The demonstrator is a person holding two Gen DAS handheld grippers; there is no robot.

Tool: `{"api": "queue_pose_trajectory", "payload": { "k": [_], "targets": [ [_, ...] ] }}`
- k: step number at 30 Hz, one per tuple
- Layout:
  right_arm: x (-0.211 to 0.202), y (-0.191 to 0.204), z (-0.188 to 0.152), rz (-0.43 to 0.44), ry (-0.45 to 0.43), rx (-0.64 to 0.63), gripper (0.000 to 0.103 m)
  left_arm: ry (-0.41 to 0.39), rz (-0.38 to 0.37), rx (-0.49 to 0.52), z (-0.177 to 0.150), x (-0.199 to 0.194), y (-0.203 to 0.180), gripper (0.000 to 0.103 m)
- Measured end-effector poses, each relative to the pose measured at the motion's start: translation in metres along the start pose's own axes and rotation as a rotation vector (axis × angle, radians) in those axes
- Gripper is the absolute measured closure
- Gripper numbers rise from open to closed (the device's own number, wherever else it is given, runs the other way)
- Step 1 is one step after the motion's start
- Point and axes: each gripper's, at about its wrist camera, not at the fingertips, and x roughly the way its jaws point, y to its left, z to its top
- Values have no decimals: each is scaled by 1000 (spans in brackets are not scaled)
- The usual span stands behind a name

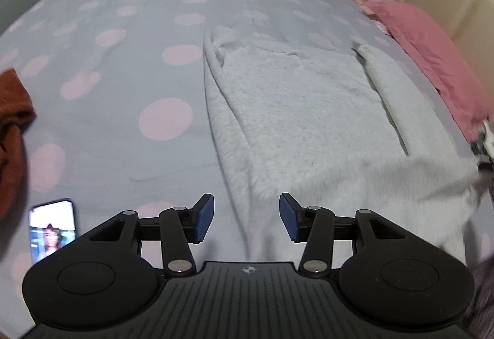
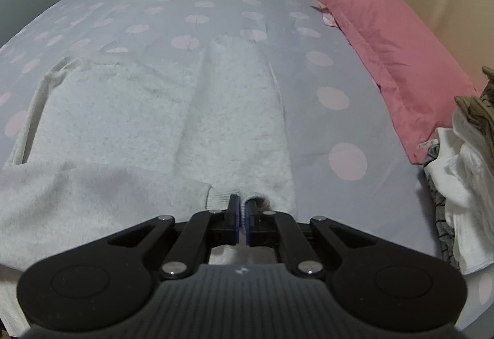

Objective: Fold clothes

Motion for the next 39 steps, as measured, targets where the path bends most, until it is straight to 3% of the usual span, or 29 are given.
{"api": "queue_pose_trajectory", "payload": {
  "k": [3, 7, 17, 23, 28, 34, 39],
  "targets": [
    [4, -1, -2, 17, 4, 6, 99, 16, -11, -47, 13, 19, -3, 58],
    [6, -1, -4, 30, 2, 1, 99, 63, 28, -67, 26, 47, -10, 58],
    [4, -11, -11, 76, -4, 31, 99, 168, 152, -26, 26, 83, -22, 58],
    [2, -12, -14, 82, -9, 35, 99, 169, 168, 23, 18, 80, -18, 88],
    [-6, -5, -9, 50, -39, 1, 99, 146, 158, 34, 18, 69, -13, 94],
    [-29, 7, 24, 16, -108, -75, 99, 116, 117, 13, 18, 52, 4, 96],
    [-40, 43, 81, -37, -166, -289, 99, 90, 65, -38, 19, 46, 20, 96]
  ]
}}
